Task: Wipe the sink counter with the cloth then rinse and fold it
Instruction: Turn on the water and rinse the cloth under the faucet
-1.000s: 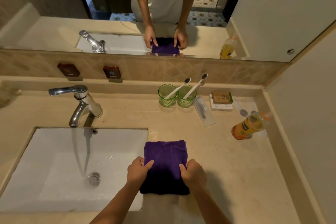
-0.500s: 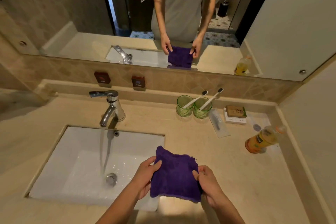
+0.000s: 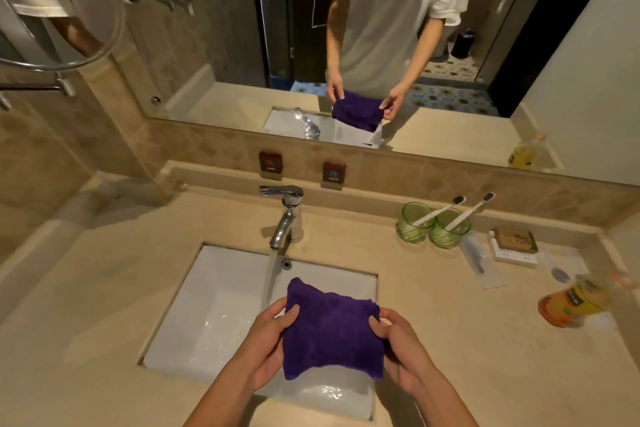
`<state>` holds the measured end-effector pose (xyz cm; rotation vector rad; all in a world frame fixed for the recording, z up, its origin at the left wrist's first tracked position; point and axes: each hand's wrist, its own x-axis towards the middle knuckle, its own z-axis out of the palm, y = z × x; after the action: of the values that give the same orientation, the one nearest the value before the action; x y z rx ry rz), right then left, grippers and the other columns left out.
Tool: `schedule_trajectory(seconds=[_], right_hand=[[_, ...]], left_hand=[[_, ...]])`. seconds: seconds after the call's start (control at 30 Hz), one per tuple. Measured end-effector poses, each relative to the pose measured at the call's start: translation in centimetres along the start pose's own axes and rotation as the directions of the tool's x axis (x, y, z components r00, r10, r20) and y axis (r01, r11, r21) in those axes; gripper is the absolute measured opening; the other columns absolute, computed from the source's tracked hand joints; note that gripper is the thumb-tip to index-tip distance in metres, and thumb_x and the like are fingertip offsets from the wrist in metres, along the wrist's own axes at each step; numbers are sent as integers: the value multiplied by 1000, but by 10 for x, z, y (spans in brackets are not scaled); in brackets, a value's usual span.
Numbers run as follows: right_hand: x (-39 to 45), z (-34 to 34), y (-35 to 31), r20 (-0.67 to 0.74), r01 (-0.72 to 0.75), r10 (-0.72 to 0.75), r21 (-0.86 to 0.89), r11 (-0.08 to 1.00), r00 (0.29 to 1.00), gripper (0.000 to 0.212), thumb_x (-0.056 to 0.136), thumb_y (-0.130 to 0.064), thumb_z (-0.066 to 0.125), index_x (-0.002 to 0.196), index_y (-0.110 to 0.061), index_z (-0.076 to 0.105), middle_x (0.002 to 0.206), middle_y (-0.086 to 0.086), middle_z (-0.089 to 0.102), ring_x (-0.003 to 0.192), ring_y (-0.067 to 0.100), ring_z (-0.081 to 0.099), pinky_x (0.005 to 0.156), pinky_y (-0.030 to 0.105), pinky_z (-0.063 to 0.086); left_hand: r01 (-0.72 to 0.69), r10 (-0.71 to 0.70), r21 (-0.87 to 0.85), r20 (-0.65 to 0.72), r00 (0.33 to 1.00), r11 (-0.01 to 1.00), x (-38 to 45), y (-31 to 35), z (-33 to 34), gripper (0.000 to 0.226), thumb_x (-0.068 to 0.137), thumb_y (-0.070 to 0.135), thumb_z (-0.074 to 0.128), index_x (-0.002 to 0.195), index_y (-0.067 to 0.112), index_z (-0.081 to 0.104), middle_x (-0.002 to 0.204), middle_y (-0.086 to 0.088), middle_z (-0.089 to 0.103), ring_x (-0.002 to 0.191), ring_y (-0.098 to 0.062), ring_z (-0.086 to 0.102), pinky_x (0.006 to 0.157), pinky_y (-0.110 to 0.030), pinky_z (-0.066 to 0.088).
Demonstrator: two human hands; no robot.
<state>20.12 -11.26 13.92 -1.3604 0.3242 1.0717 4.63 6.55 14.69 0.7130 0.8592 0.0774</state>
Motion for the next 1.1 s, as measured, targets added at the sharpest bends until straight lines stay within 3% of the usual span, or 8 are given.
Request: schedule_trajectory(seconds=[0.27,0.53,0.73,0.83,0.9,1.0,1.03,1.1], right_hand=[[19,98,34,-33,-54,55,39,998,998,29,99,8,50,124,-3,58,110,24,74,104,38,71,83,44,59],[51,147,54,-94,-77,73,-32,997,993,32,95,9,50,116,-4,70,112,18,75,110,35,66,103,54,49],[83,159,57,-243,-115,80,-130,985,967,30,92,7,50,113,-2,69,111,19,74,107,33,66,93,47,53],[100,161,56,-276,-155,112,-138,978,955,24,88,-10,61,109,-6,72,108,17,75,106,32,66,91,50,53],[111,162,56,-280,-195,158,-110,975,947,27,87,-20,71,110,-5,71,101,17,76,96,32,68,79,45,56],[118,174,55,-204,-281,272,-16,960,940,18,93,-19,69,103,-5,66,90,17,74,79,30,67,67,38,59],[120,182,56,-192,-284,275,-17,959,942,13,97,-18,64,104,-7,65,92,16,74,80,30,68,66,38,58],[126,195,66,-206,-193,160,-149,970,965,12,102,-18,56,111,-15,64,100,13,75,89,29,70,75,42,61]], left_hand=[[42,-42,23,-2,999,999,11,52,-93,34,102,9,56,136,12,60,127,-18,71,118,-37,68,105,-54,51],[77,-70,191,-41,997,979,52,78,-144,30,104,15,54,132,25,59,131,-3,69,119,-29,67,95,-51,59],[128,-114,264,-69,991,956,81,82,-153,72,79,38,76,143,19,50,140,-11,56,125,-38,57,97,-59,56],[212,-189,199,-132,973,957,92,79,-145,60,86,31,74,141,18,51,138,-14,56,123,-40,56,98,-63,53],[293,-280,63,-157,947,954,103,74,-137,43,95,28,65,135,13,57,127,-18,67,115,-41,61,98,-59,53],[401,-408,-87,-87,909,912,105,72,-109,32,101,29,55,112,2,66,74,-15,78,90,-35,65,80,-47,55],[398,-403,-85,-53,914,913,104,71,-99,34,102,31,52,105,1,67,66,-12,76,86,-33,64,73,-45,55],[360,-363,-117,1,932,925,106,64,-85,39,99,34,50,105,0,68,73,-14,76,83,-31,67,69,-41,56]])
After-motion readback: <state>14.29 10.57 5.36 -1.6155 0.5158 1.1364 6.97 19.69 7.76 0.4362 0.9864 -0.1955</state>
